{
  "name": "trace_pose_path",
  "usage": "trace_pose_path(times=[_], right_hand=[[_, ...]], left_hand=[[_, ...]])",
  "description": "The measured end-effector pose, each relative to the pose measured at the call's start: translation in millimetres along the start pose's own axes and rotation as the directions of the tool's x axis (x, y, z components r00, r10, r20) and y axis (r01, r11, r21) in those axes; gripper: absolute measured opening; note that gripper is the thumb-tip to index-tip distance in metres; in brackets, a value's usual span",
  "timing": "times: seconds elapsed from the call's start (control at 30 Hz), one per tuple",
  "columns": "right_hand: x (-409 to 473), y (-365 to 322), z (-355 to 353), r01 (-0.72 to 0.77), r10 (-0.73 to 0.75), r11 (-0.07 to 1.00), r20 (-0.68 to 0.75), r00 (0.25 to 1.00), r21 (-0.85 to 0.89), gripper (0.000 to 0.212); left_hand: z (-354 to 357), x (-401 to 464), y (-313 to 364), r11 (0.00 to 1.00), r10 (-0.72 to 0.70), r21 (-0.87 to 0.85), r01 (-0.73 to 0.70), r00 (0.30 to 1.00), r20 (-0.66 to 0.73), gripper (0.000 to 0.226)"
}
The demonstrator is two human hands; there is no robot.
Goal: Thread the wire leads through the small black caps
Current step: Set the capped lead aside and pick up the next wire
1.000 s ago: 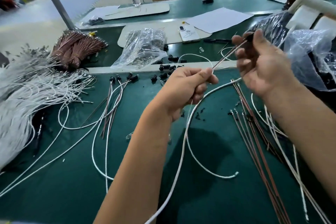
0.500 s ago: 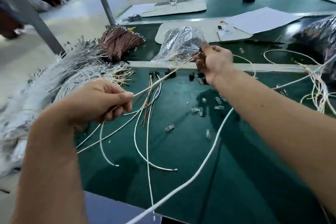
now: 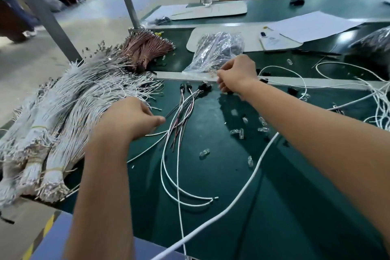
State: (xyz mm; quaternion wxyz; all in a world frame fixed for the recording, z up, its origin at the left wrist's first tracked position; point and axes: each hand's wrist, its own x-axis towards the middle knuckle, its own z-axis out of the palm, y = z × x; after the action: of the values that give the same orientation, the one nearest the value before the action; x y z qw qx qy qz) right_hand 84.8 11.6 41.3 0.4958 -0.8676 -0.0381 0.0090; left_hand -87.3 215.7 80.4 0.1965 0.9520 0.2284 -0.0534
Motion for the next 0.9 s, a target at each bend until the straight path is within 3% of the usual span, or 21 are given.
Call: trace_pose_path(times=[0.07, 0.1, 0.23, 0.3, 0.43, 0.57, 0.67, 0.8, 0.87, 0.9], right_hand=[[-0.1, 11.5, -14.8, 0.162, -0.209, 0.93, -0.113, 0.971, -0.331, 0.014], [-1.9, 16.6, -21.6, 0.202, -0.27, 0.88, -0.104, 0.957, -0.429, 0.016], [-14.2, 32.8, -31.8, 0.364, -0.302, 0.637, 0.214, 0.929, -0.68, 0.027], [-18.3, 37.4, -34.4, 0.396, -0.292, 0.616, 0.269, 0.918, -0.681, 0.028], [-21.0, 43.5, -41.7, 0.408, -0.342, 0.633, 0.234, 0.91, -0.658, 0.021], [-23.3, 45.6, -44.4, 0.46, -0.366, 0.583, 0.289, 0.885, -0.669, 0.034], [-24.9, 44.2, -39.6, 0.541, -0.4, 0.551, 0.368, 0.84, -0.635, 0.025], [-32.0, 43.8, -42.0, 0.578, -0.512, 0.594, 0.291, 0.808, -0.56, 0.017], [-40.1, 42.7, -52.9, 0.597, -0.573, 0.676, 0.203, 0.794, -0.432, 0.011], [-45.9, 42.1, -59.5, 0.608, -0.6, 0.699, 0.155, 0.785, -0.377, 0.012]], left_hand=[[10.4, 3.3, 23.1, 0.996, 0.069, -0.044, -0.073, 0.993, -0.091, 0.027], [17.1, 4.5, 36.5, 0.991, 0.106, -0.07, -0.115, 0.987, -0.118, 0.027], [49.8, 8.1, 84.4, 0.969, 0.199, -0.113, -0.218, 0.967, -0.159, 0.021], [67.4, 9.2, 101.9, 0.96, 0.199, -0.172, -0.222, 0.97, -0.141, 0.02], [93.5, 8.5, 119.4, 0.943, 0.205, -0.24, -0.232, 0.97, -0.131, 0.014], [102.1, 9.9, 123.4, 0.933, 0.117, -0.311, -0.181, 0.97, -0.213, 0.011], [101.3, 11.5, 123.9, 0.917, 0.038, -0.377, -0.133, 0.968, -0.249, 0.016], [102.2, 17.5, 128.5, 0.905, 0.042, -0.396, -0.155, 0.959, -0.279, 0.013], [106.7, 21.2, 135.8, 0.819, 0.062, -0.542, -0.19, 0.967, -0.247, 0.018], [108.7, 20.2, 140.1, 0.716, 0.072, -0.674, -0.179, 0.98, -0.184, 0.019]])
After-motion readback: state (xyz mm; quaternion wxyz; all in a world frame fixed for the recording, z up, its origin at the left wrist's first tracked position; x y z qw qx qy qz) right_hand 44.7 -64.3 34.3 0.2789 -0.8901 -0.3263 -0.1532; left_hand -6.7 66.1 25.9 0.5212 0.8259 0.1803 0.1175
